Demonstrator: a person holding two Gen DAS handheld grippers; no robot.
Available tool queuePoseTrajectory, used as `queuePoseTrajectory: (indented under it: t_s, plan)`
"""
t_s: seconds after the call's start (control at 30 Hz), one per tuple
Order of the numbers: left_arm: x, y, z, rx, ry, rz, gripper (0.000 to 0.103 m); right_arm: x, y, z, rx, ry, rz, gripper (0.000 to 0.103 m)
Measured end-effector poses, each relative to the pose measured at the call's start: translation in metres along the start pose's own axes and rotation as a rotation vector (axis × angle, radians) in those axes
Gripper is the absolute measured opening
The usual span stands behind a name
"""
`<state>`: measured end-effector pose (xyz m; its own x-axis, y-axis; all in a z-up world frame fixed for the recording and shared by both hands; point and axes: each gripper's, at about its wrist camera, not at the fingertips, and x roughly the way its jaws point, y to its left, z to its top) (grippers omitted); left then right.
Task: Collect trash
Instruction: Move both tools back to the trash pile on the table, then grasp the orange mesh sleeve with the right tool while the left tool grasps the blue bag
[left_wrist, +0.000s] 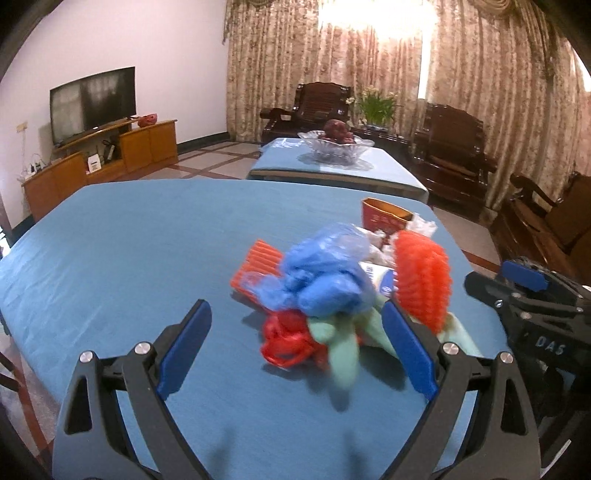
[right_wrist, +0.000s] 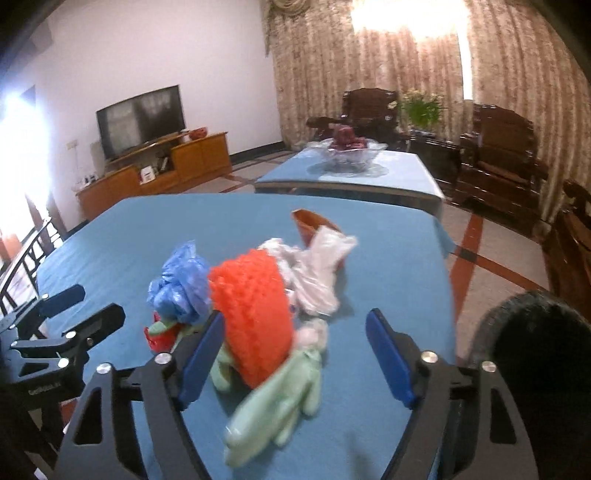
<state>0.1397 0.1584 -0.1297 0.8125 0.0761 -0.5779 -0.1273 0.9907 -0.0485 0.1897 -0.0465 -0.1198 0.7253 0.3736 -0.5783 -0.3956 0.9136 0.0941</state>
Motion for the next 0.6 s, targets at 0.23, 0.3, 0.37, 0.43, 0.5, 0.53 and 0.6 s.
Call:
queuePoseTrajectory:
  t_s: [0.23,0.3,0.37,0.43,0.5,0.53,0.6]
  plan:
    - [0.01,0.013,0.004,0.001,0.001,0.016,0.091,0.036,0.011,-0.004,-0.019,0.08,0.065,0.047]
    - [0.014,0.013,0.006,0.005,0.006,0.011,0.091,0.04,0.011,-0.005,-0.022,0.097,0.112,0.028]
    - [0.02,0.013,0.007,0.002,0.013,0.0,0.091,0.038,0.01,-0.003,-0.03,0.09,0.123,0.025]
    - [0.024,0.011,0.008,-0.005,0.016,-0.014,0.091,0.03,0.006,0.0,-0.023,0.07,0.129,0.024]
    - [0.03,0.006,0.012,-0.002,0.014,-0.031,0.09,0.02,-0.003,0.005,0.012,0.044,0.131,0.024]
    - [0.033,0.003,0.015,0.001,0.014,-0.039,0.09,0.018,-0.006,0.007,0.024,0.037,0.133,0.024]
    - [0.04,-0.003,0.018,0.005,0.017,-0.057,0.089,0.014,-0.012,0.01,0.039,0.027,0.135,0.024]
